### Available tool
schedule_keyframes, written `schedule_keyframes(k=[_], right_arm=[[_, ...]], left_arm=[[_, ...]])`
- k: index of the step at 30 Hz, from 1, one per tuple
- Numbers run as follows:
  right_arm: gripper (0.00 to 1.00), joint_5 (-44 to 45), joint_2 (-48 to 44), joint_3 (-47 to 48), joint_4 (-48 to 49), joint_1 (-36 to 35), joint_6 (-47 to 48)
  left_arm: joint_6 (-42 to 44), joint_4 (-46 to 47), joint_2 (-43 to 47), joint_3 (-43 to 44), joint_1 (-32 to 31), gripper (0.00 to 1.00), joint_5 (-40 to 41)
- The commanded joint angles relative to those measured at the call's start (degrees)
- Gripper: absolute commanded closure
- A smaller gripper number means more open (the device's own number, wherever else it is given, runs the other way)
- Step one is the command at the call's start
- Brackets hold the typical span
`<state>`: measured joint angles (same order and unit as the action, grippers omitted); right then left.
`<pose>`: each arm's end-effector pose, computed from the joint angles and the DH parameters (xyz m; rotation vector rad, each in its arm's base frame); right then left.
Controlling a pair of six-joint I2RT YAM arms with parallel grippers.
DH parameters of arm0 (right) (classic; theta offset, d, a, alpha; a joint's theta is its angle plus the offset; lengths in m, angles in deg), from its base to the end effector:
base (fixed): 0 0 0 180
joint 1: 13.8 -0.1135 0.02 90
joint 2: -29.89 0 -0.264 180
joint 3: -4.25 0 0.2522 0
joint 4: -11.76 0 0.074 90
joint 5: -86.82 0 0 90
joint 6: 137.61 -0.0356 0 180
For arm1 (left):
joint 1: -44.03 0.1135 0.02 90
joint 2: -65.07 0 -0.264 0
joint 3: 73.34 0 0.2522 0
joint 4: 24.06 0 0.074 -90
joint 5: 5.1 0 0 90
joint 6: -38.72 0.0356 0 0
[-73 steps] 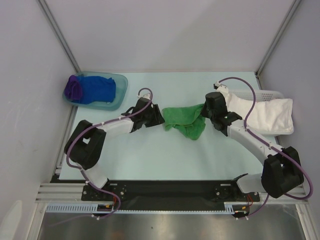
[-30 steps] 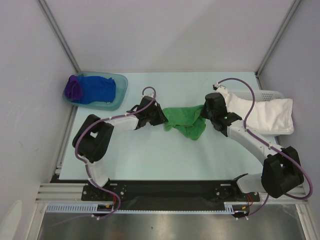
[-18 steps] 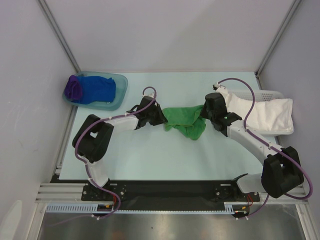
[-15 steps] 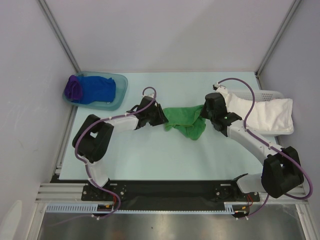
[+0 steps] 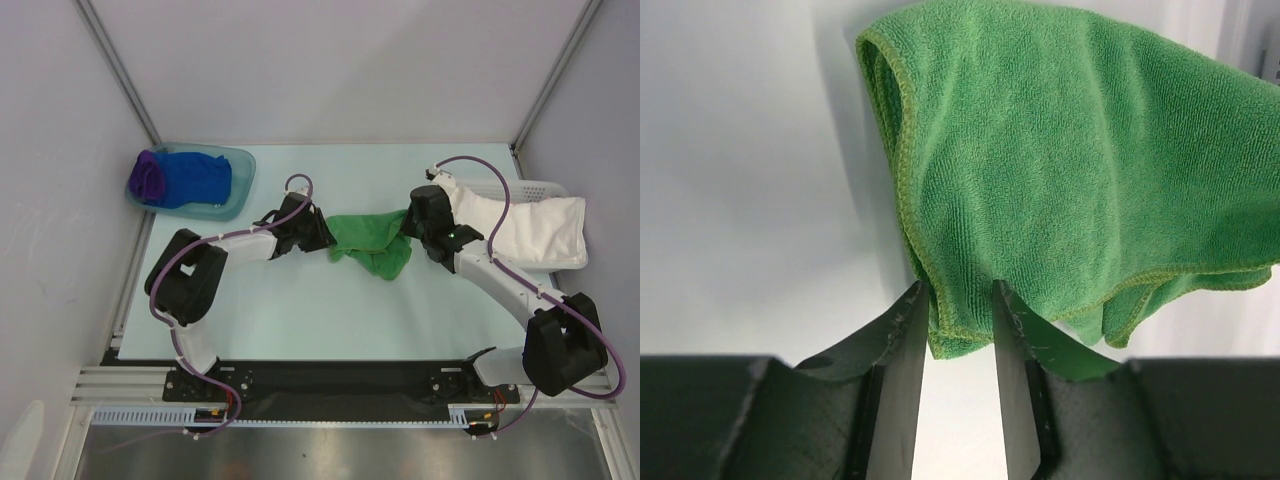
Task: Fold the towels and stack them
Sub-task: Flatten out the crumpled towel
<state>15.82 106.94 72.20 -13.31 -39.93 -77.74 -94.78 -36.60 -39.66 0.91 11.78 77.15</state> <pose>0.2735 0.1212 0.2704 0.2631 2.1222 0.2177 0.3225 -0.2092 0.1663 -0.1690 2.4538 -0.7875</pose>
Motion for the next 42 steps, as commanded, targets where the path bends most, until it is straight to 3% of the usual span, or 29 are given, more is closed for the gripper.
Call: schedule_keyframes(k=[1,10,16,19,21,23,27,38,42], right_arm=[[1.00,0.33,-1.38,-0.41,1.91,0.03,0.51],[1.00,0.33,-1.38,-0.41,1.91,0.03,0.51],[1.00,0.51,-1.56,-0.41,1.82,0.11,0.60],[1.00,0.24,-1.38,-0.49,1.99,0.11,0.51],[1.00,0.24,-1.21,-0.49,2.08,0.11,0.51],[1.00,0.16,-1.12,-0.41,2.08,0.11,0.34],[1.00,0.24,-1.21,-0.41,2.08,0.03,0.51],[1.00,0.33,-1.29,-0.41,2.00,0.11,0.51],[1.00,0.24,-1.47,-0.32,1.99,0.11,0.60]], left_arm=[[-0.44,2.21,0.31,0.77,-0.45,0.64,-0.69],[-1.23,3.80,0.14,0.07,-0.45,0.82,-1.13],[-1.32,2.84,2.33,-2.13,-0.45,0.83,0.54],[-1.49,3.26,1.90,-2.57,-0.45,0.91,0.19],[-1.58,3.97,1.37,-2.74,-0.45,0.84,-0.33],[-1.58,5.20,1.10,-2.74,-0.45,0.69,-0.78],[-1.23,5.29,0.93,-1.35,-0.45,0.63,-0.34],[-1.49,4.94,0.05,-0.28,-0.45,1.00,-0.60],[-0.71,4.15,2.41,-0.46,-0.36,1.00,0.10]])
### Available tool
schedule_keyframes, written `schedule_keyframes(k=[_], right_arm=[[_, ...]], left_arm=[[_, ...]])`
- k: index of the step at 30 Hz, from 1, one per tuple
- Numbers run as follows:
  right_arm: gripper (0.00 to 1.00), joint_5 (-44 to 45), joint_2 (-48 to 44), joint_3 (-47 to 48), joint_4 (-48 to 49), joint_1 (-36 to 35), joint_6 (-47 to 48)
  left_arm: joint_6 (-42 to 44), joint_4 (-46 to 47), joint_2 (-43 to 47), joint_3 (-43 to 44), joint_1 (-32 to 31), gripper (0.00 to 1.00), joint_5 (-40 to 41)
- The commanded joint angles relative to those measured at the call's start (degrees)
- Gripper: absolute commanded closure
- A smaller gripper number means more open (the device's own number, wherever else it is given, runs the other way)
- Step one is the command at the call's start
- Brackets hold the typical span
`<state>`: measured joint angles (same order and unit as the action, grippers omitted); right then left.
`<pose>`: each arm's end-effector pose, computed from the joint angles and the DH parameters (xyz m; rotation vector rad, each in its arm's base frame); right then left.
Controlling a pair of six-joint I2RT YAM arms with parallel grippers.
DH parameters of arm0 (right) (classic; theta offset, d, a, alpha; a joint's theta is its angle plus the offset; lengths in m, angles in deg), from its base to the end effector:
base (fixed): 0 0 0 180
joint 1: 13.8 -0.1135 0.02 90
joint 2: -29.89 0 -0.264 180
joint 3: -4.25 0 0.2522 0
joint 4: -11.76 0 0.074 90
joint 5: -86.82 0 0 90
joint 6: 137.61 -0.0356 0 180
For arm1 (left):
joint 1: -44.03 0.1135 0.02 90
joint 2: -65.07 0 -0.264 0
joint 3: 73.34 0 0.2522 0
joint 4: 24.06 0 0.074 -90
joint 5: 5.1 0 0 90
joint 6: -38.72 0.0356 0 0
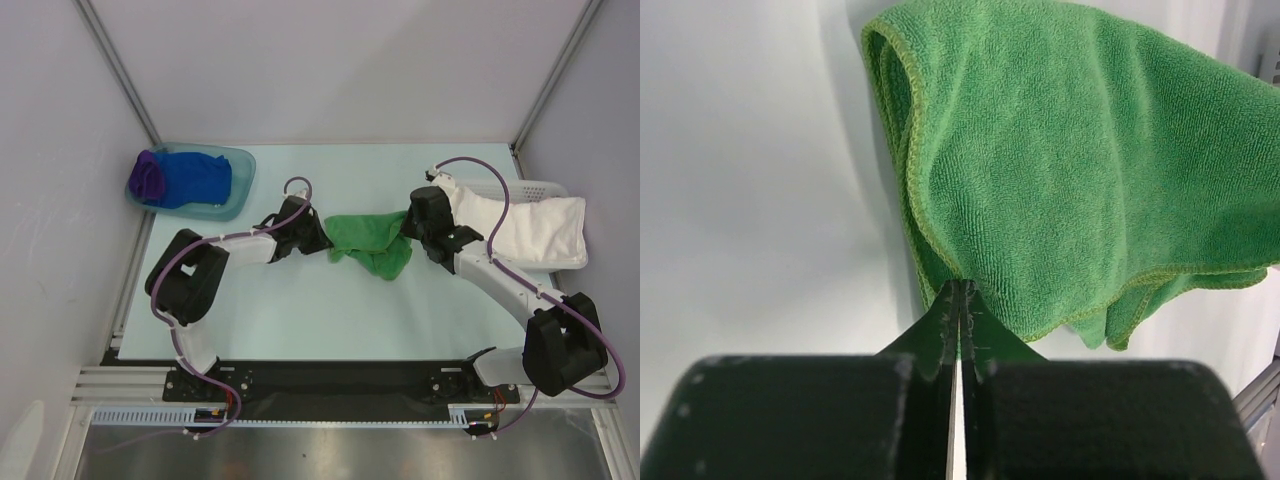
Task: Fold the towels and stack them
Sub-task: Flatten out the crumpled towel
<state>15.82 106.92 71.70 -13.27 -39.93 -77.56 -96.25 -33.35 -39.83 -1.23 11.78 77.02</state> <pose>0.2727 0.1209 0.2676 0.2588 2.1295 0.2117 0.3196 -0.2074 0.1588 -0.1967 2.4409 -0.8105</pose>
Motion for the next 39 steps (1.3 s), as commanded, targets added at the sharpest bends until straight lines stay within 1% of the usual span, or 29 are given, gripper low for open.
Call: schedule_keyframes(k=[1,4,6,7,8,12,17,19,23,24,26,27,29,30,33,36,37,39], right_arm=[[1.00,0.16,-1.62,0.45,1.95,0.11,0.51],[1.00,0.16,-2.76,0.62,1.34,0.11,0.51],[1.00,-0.19,-3.38,0.71,0.99,0.11,0.69],[1.00,-0.46,-4.08,0.97,0.46,0.11,0.60],[1.00,-0.63,-4.43,1.06,0.11,0.11,0.60],[1.00,-2.30,-7.16,0.63,-0.86,0.03,0.51],[1.00,-5.38,-9.44,1.33,-2.97,-0.32,1.30],[1.00,-6.52,-10.94,1.15,-3.15,-0.76,1.65],[1.00,-6.09,-14.36,1.33,-5.16,-2.87,2.09],[1.00,-5.74,-15.24,1.41,-5.43,-3.83,2.27],[1.00,-5.91,-17.17,2.73,-6.57,-4.45,2.71],[1.00,-6.00,-17.70,3.52,-7.01,-5.07,2.97],[1.00,-6.00,-19.02,6.23,-8.32,-6.03,3.76],[1.00,-5.91,-19.64,7.21,-8.59,-7.52,4.72],[1.00,-6.08,-22.71,9.67,-8.95,-10.25,6.83],[1.00,-6.70,-25.96,11.78,-9.82,-14.29,9.20],[1.00,-6.44,-26.84,12.22,-10.09,-16.74,10.87],[1.00,-6.70,-28.95,13.80,-10.70,-18.77,12.28]], left_arm=[[0.94,0.11,3.29,1.77,-0.36,1.00,0.84],[2.34,-2.70,6.37,2.65,-0.36,1.00,1.99],[3.31,-4.03,8.21,3.44,-0.36,1.00,4.18],[4.09,-6.90,10.05,3.53,-0.36,1.00,5.58],[4.10,-7.71,11.29,3.53,-0.36,1.00,6.12],[5.24,-10.18,16.74,2.56,-0.44,1.00,7.70],[6.74,-14.75,23.06,1.86,-0.45,1.00,7.70],[6.83,-15.80,25.52,0.19,-0.53,1.00,9.46],[7.09,-18.00,33.34,-2.36,-0.53,1.00,11.65],[7.44,-18.96,36.67,-2.53,-0.62,1.00,12.18],[7.88,-19.50,39.76,-2.27,-0.62,1.00,13.67],[8.32,-20.37,42.47,-1.05,-0.62,1.00,14.12],[9.20,-21.78,44.51,0.97,-0.62,1.00,14.91],[9.98,-23.18,45.39,3.15,-0.62,1.00,14.91],[11.57,-25.11,48.91,5.71,-0.97,1.00,13.86],[13.58,-26.18,52.33,7.21,-1.41,1.00,10.17],[13.94,-26.35,53.30,7.39,-1.85,1.00,9.38],[15.70,-27.40,55.33,8.88,-2.11,1.00,6.67]])
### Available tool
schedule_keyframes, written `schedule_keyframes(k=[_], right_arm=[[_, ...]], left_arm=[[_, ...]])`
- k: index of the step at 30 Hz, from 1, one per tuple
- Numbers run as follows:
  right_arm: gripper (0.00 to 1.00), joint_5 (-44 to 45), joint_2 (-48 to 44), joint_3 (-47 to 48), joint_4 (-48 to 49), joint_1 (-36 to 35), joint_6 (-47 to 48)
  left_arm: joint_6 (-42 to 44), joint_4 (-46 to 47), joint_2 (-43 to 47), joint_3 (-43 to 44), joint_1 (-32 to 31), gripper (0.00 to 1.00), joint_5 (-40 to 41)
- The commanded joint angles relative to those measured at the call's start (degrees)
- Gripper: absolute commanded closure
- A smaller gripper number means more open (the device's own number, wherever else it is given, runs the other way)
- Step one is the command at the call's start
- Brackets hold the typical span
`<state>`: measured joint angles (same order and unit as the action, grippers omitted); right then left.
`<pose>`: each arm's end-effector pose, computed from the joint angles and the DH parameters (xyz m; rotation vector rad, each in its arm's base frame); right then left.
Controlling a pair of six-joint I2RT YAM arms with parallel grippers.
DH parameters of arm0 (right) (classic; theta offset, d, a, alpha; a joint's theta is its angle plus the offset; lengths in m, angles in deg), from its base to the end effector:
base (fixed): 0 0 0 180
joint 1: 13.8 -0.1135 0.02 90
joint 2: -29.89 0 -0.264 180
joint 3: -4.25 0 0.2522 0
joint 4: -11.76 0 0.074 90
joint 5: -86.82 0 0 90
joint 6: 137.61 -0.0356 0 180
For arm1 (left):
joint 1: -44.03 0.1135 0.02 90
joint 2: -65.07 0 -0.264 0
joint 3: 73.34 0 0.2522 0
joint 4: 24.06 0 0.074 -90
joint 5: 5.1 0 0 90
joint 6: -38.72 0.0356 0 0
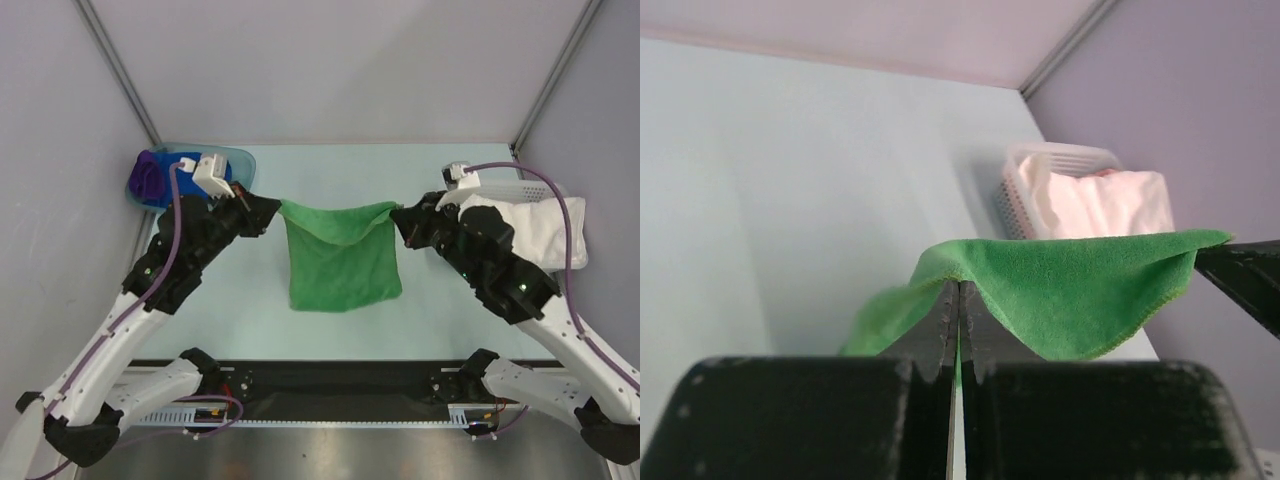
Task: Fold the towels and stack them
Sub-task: Flatten out the crumpled towel
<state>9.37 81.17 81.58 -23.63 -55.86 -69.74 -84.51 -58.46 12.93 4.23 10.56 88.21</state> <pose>0.1453 0.1207 0.4126 -0.1431 1.7663 0.6315 0.1629 -0.1052 0.4131 -0.0406 1.7954 -0.8001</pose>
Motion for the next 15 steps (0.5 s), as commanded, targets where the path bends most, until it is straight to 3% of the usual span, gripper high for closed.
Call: schedule_keyframes(k=[1,15], right_arm=[[1.00,-0.43,-3.73,4.45,-1.04,-3.72,5.51],[1.00,-6.66,-4.71,13.24,-0.26,-9.35,11.05]], left_arm=[[4.40,-2.56,3.18,3.77,-1.15,1.00,-4.98],[9.50,0.69,9.08,16.86,-1.68,1.00,-16.66]])
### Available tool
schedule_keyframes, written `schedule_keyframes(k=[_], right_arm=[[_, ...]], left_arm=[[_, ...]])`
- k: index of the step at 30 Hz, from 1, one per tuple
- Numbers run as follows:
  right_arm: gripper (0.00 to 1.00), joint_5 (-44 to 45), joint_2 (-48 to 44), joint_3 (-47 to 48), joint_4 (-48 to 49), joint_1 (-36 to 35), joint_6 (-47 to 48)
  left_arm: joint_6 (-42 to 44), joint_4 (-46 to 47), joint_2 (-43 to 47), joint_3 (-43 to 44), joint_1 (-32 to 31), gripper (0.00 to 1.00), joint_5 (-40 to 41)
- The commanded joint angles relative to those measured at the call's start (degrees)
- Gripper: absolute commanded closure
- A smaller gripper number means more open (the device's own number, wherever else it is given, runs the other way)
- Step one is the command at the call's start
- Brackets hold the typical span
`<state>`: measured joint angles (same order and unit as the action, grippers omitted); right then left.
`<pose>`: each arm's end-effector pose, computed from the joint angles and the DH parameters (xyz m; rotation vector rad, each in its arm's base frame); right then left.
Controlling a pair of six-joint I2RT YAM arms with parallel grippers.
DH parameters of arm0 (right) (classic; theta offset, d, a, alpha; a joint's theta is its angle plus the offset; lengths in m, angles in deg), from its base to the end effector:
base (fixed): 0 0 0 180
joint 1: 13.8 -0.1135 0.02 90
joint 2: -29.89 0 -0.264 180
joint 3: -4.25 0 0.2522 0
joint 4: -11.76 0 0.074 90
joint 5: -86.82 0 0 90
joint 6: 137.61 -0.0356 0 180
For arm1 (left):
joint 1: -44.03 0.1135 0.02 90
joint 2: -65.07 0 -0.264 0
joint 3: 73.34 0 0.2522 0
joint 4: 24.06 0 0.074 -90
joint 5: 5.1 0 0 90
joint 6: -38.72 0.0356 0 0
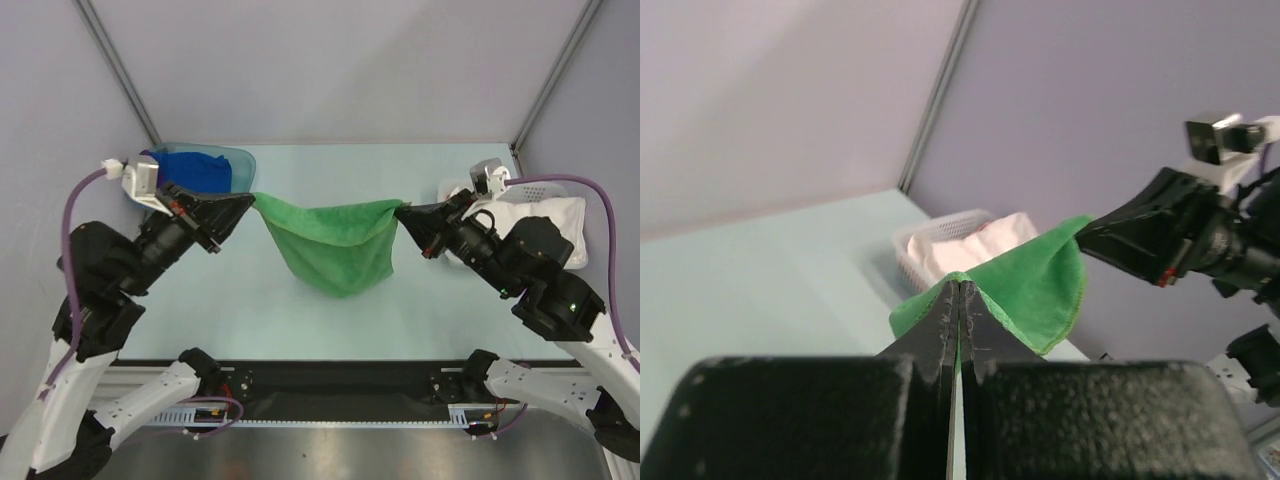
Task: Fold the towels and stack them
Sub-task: Flatten out the crumpled towel
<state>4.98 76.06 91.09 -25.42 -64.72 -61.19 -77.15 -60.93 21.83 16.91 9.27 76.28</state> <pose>0.0906 0.1036 0.4750 -0.3870 1.5146 0.7900 0.0850 -0.0655 0.4981 0.2446 1.4478 -0.9770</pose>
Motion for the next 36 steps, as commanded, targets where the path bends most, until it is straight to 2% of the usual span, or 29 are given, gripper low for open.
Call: schedule_keyframes(k=[1,8,15,16,17,18,20,21,24,26,28,29,31,32,36], right_arm=[[1.00,-2.62,0.76,4.35,1.88,-0.50,2.68],[1.00,-0.96,5.23,12.52,1.98,-0.59,2.86],[1.00,5.11,14.99,17.45,2.85,1.33,6.38],[1.00,3.63,16.48,17.27,3.20,3.00,5.25],[1.00,1.26,17.71,16.84,3.81,8.84,3.67],[1.00,-5.72,20.33,16.05,5.56,12.38,2.00],[1.00,-13.67,23.24,13.41,8.29,21.59,-3.17],[1.00,-17.70,25.35,12.97,10.30,23.39,-3.99],[1.00,-21.68,33.79,12.35,15.22,28.13,-5.57],[1.00,-23.89,40.88,12.96,18.39,30.34,-6.71],[1.00,-26.88,46.08,14.80,22.53,33.42,-9.00],[1.00,-27.32,50.72,17.25,22.80,34.21,-9.70],[1.00,-29.60,62.05,23.74,28.58,37.62,-14.51],[1.00,-29.61,62.11,23.78,28.60,37.64,-14.54],[1.00,-29.97,70.88,31.32,28.08,38.35,-15.95]], left_arm=[[2.14,3.16,-0.34,5.07,-0.31,1.00,-5.00],[1.09,4.48,-4.99,12.36,-0.30,1.00,-5.44],[0.99,5.45,-13.35,14.48,-0.13,1.00,1.49],[1.17,5.97,-14.49,14.30,0.13,1.00,2.11],[0.74,7.28,-15.98,13.26,0.66,1.00,2.64],[0.03,8.25,-18.60,12.46,2.75,1.00,1.25],[-3.11,12.80,-21.61,8.97,5.83,1.00,-0.86],[-3.92,14.74,-24.58,7.55,8.63,1.00,-1.48],[-4.80,20.12,-30.56,4.64,13.12,1.00,-0.52],[-5.68,24.57,-37.85,4.46,15.33,1.00,-1.30],[-6.47,26.71,-42.60,6.21,18.23,1.00,-2.18],[-6.39,27.94,-47.67,8.74,18.94,1.00,-2.10],[-5.51,26.29,-60.13,19.50,21.30,1.00,-3.49],[-5.51,25.67,-60.20,19.58,21.32,1.00,-3.51],[-4.11,23.65,-69.76,30.09,21.93,1.00,-3.51]])
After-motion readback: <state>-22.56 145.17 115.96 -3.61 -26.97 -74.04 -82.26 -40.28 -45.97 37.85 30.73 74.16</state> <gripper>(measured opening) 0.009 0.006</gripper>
